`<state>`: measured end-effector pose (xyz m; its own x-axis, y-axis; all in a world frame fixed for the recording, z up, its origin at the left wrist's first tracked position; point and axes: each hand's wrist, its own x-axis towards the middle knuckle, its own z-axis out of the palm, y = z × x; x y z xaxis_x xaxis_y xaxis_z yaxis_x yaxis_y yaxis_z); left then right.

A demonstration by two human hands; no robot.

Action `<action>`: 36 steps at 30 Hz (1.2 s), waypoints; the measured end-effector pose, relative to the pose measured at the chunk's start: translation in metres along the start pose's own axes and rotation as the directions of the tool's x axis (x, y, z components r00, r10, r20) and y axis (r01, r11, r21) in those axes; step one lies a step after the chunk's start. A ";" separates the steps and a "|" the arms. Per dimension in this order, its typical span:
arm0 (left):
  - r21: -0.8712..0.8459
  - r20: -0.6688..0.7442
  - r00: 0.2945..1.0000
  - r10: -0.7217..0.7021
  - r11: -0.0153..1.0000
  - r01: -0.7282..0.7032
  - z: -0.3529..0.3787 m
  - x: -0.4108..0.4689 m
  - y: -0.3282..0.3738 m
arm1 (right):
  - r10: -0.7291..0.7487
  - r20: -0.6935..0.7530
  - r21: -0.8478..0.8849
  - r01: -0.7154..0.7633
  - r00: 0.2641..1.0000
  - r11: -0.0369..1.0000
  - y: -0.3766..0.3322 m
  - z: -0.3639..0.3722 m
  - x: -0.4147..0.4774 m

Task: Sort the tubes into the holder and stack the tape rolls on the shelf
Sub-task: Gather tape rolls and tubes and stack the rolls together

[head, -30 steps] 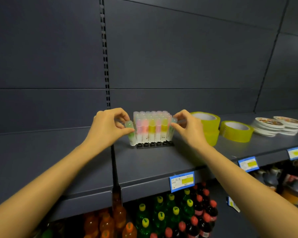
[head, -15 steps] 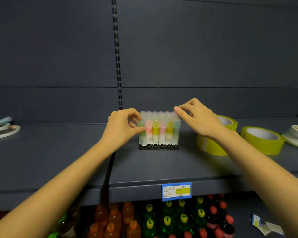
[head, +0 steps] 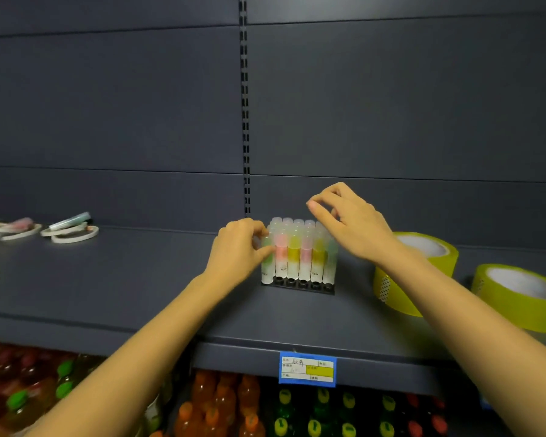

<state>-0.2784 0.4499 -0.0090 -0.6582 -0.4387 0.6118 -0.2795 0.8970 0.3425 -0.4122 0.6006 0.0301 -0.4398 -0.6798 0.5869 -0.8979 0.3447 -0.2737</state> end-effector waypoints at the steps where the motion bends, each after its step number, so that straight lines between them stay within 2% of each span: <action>1: 0.044 -0.011 1.000 0.013 0.999 -0.013 0.002 -0.003 0.000 | -0.016 0.009 0.004 0.016 1.000 1.000 -0.001 0.002 0.001; 9: 0.288 0.038 0.994 0.102 0.952 -0.108 -0.016 -0.016 -0.017 | -0.176 0.104 0.017 0.176 0.979 0.984 -0.029 0.022 0.015; 16: 0.512 -0.142 0.979 -0.147 0.835 0.200 -0.089 -0.056 -0.080 | -0.387 0.167 0.071 0.380 0.907 0.922 -0.105 0.072 0.022; 21: 0.592 -0.190 0.947 -0.260 0.739 0.322 -0.144 -0.100 -0.127 | -0.510 0.226 0.116 0.496 0.830 0.860 -0.171 0.111 0.028; 27: 0.595 -0.251 0.885 -0.393 0.659 0.461 -0.199 -0.144 -0.197 | -0.558 0.246 0.168 0.533 0.792 0.830 -0.255 0.159 0.035; 36: 0.634 -0.220 0.888 -0.403 0.633 0.444 -0.280 -0.181 -0.309 | -0.521 0.278 0.198 0.483 0.807 0.853 -0.383 0.231 0.057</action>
<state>0.1235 0.2371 -0.0259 -0.3179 -0.7633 0.5624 -0.9128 0.4069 0.0364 -0.0976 0.2802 -0.0074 0.1087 -0.9080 0.4046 -0.9815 -0.1626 -0.1012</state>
